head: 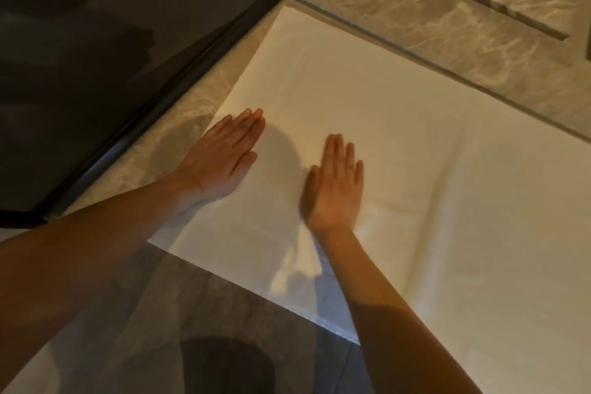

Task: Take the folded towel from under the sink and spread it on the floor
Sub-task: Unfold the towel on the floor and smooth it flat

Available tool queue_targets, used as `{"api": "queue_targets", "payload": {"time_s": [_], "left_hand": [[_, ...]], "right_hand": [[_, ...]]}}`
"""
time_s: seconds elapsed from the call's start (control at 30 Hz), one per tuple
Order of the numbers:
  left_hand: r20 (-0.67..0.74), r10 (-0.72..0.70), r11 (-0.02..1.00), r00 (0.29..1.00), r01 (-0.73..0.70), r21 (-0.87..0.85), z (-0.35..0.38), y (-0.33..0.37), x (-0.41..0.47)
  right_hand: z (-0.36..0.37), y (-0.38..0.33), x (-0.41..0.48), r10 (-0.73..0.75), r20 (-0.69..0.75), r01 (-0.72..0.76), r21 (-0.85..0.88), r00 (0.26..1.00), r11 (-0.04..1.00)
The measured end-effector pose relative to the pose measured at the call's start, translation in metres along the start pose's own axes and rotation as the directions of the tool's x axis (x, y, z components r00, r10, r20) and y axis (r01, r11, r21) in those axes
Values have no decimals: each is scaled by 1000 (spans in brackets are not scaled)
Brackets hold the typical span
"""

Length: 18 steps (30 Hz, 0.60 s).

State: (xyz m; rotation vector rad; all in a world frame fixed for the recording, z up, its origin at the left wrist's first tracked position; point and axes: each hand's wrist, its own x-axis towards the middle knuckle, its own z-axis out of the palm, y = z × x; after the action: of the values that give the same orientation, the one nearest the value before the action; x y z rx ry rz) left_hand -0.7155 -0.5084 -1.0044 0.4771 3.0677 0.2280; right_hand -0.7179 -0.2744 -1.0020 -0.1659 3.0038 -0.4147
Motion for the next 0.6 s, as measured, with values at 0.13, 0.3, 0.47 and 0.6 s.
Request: {"api": "queue_targets", "payload": {"time_s": [0.13, 0.3, 0.47, 0.6], "left_hand": [[31, -7, 1000, 1000, 7, -2, -4, 0, -1], [58, -37, 999, 998, 37, 0, -9, 18, -7], [77, 4, 1000, 997, -4, 5, -4, 11, -59], [91, -12, 1000, 996, 13, -17, -7, 6, -64]], "right_hand": [[-17, 55, -25, 131, -15, -132, -29, 991, 991], [-21, 56, -27, 136, -8, -136, -31, 991, 990], [-20, 58, -27, 113, -7, -113, -64, 994, 992], [-26, 41, -28, 205, -23, -206, -23, 978, 978]]}}
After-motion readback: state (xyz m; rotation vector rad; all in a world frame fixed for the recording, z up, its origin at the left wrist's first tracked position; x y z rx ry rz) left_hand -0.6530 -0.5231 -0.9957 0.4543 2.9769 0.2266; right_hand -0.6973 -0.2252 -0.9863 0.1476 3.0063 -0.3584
